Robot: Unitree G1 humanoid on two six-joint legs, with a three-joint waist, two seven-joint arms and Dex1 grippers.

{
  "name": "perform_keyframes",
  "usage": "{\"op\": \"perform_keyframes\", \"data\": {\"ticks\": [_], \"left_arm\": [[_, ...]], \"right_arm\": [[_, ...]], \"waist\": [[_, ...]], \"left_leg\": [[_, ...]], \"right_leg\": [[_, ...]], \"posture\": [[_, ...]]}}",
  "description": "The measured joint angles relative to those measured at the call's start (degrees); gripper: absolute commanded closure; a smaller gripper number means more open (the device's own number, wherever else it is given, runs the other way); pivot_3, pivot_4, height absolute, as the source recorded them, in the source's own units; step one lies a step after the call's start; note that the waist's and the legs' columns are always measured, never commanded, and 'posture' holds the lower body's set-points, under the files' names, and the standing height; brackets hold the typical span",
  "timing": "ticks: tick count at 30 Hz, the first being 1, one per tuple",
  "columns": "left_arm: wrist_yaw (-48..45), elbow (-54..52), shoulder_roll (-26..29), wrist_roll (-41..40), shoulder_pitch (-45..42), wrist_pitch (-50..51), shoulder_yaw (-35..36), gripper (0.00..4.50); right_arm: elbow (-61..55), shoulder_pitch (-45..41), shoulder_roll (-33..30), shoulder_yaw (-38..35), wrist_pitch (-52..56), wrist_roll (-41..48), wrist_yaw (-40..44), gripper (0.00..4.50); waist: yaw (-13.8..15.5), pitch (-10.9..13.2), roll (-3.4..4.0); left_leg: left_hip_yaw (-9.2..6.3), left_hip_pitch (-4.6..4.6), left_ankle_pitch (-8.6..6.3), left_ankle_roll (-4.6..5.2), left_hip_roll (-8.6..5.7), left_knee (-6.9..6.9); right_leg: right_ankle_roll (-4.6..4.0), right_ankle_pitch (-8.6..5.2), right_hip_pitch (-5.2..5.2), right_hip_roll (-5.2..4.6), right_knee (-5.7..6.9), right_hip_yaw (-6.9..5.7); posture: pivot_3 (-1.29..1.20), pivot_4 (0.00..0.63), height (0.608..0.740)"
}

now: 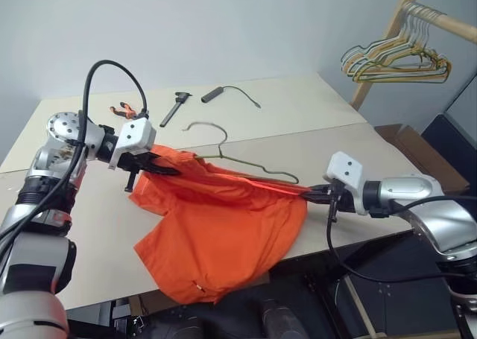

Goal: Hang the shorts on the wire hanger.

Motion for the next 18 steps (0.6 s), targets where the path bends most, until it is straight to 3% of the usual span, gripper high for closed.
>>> {"op": "perform_keyframes", "data": {"ticks": [5, 18], "left_arm": [[0.02, -2.40, -0.01, -2.24, 2.19, 2.54, 0.00, 4.50], [2.67, 1.00, -2.46, 4.00, 2.02, -0.31, 1.56, 4.50]], "right_arm": [[0.75, -0.27, 0.18, 0.03, -0.33, -0.95, -0.20, 4.49], [0.86, 0.03, -0.54, 0.01, -1.58, -0.94, 1.89, 4.49]], "waist": [[-0.01, -0.07, 0.01], [-0.06, -0.20, 0.00]], "left_leg": [[0.00, -0.01, 0.00, 0.00, 0.00, 0.00], [0.01, 0.00, 0.00, 0.00, -0.01, 0.01]], "right_leg": [[0.00, 0.00, 0.01, 0.00, -0.02, 0.00], [0.00, 0.00, 0.02, 0.00, -0.04, -0.01]], "posture": [[-0.19, 0.000, 0.740], [-0.20, 0.000, 0.740]]}}
